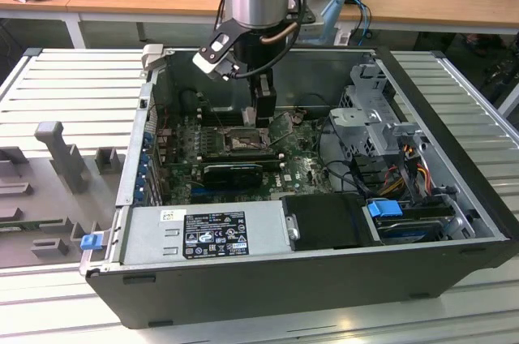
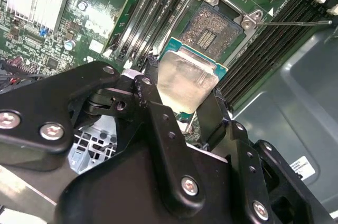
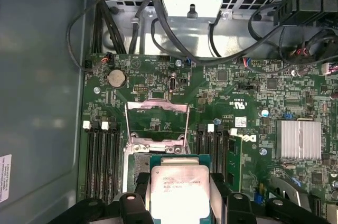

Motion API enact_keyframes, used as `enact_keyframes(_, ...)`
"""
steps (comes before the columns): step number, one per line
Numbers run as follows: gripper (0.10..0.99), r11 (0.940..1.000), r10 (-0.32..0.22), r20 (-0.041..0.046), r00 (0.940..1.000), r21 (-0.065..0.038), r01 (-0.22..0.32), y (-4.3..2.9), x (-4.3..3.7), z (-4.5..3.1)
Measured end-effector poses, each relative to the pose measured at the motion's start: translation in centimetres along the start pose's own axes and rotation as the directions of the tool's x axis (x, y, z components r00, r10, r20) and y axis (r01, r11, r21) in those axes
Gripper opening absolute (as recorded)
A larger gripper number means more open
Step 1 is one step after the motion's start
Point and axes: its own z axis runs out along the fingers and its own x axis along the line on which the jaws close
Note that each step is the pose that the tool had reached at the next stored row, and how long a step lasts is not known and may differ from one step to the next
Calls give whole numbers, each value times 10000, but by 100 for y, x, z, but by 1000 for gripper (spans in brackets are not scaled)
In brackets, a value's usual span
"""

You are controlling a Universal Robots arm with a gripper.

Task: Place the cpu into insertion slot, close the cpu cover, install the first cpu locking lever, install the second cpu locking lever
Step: 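Place the cpu into insertion slot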

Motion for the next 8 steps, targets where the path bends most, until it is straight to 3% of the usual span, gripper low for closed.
enact_keyframes(8,533,10000,4,1,10000,0,-4,-11,0,81)
